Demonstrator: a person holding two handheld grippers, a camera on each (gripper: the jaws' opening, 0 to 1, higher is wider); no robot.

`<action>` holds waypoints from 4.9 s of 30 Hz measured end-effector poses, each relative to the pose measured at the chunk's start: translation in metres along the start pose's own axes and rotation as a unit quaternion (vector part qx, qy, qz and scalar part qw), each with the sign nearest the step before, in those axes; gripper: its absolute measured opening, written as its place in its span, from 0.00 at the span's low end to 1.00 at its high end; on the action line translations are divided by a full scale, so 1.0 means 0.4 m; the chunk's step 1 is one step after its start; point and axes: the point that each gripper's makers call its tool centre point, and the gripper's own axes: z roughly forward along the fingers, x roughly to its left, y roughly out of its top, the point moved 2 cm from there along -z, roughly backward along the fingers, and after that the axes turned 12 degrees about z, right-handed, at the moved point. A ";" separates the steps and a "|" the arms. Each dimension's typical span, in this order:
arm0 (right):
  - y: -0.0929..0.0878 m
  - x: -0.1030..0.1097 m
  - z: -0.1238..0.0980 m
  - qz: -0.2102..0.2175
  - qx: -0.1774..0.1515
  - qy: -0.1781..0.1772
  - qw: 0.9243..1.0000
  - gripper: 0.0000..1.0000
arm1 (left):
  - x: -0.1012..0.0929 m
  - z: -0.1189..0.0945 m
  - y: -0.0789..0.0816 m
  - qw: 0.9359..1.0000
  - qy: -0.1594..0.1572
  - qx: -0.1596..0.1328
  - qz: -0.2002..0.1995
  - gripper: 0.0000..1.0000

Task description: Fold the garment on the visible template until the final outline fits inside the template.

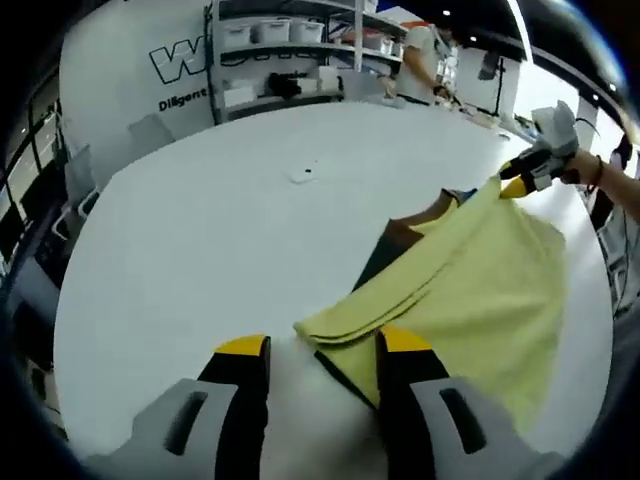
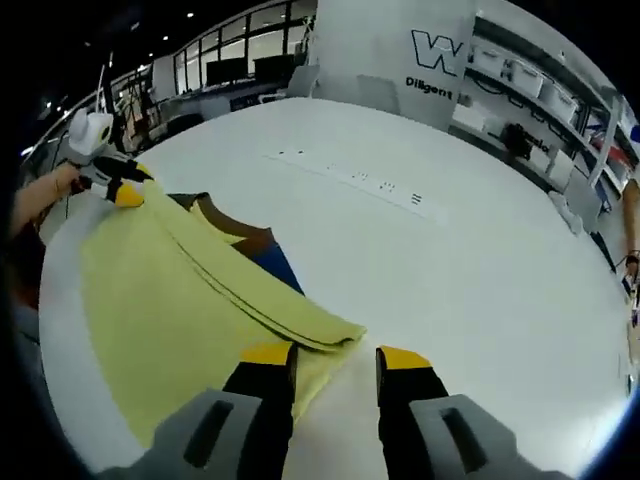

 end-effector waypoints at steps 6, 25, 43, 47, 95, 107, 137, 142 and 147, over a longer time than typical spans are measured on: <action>0.016 -0.014 0.020 0.051 -0.020 -0.010 0.998 0.22 | 0.027 0.021 0.016 0.999 0.006 -0.016 -0.039 0.32; 0.059 -0.040 0.046 0.194 -0.054 -0.014 0.979 0.18 | 0.098 0.021 0.052 0.986 0.038 -0.046 -0.159 0.24; 0.007 0.044 -0.088 0.261 -0.075 0.047 0.961 0.37 | -0.011 -0.110 0.063 0.983 -0.001 -0.064 -0.171 0.35; -0.018 0.075 -0.123 0.265 -0.068 0.066 0.960 0.37 | -0.046 -0.142 0.048 0.984 -0.002 -0.067 -0.164 0.34; -0.257 0.178 -0.214 0.223 -0.017 0.057 0.973 0.26 | -0.249 -0.263 -0.166 0.987 -0.070 -0.048 -0.139 0.16; -0.268 0.169 -0.208 0.226 -0.016 0.052 0.972 0.13 | -0.263 -0.253 -0.173 0.985 -0.092 -0.041 -0.141 0.01; -0.272 0.149 -0.215 0.252 -0.009 0.054 0.966 0.00 | -0.237 -0.260 -0.202 0.993 -0.109 0.013 0.047 0.00; -0.273 0.148 -0.223 0.254 -0.010 0.058 0.966 0.03 | -0.244 -0.280 -0.174 0.991 -0.113 -0.026 -0.060 0.07; -0.256 0.153 -0.240 0.249 -0.020 0.065 0.966 0.12 | -0.211 -0.294 -0.146 0.988 -0.086 -0.046 -0.116 0.22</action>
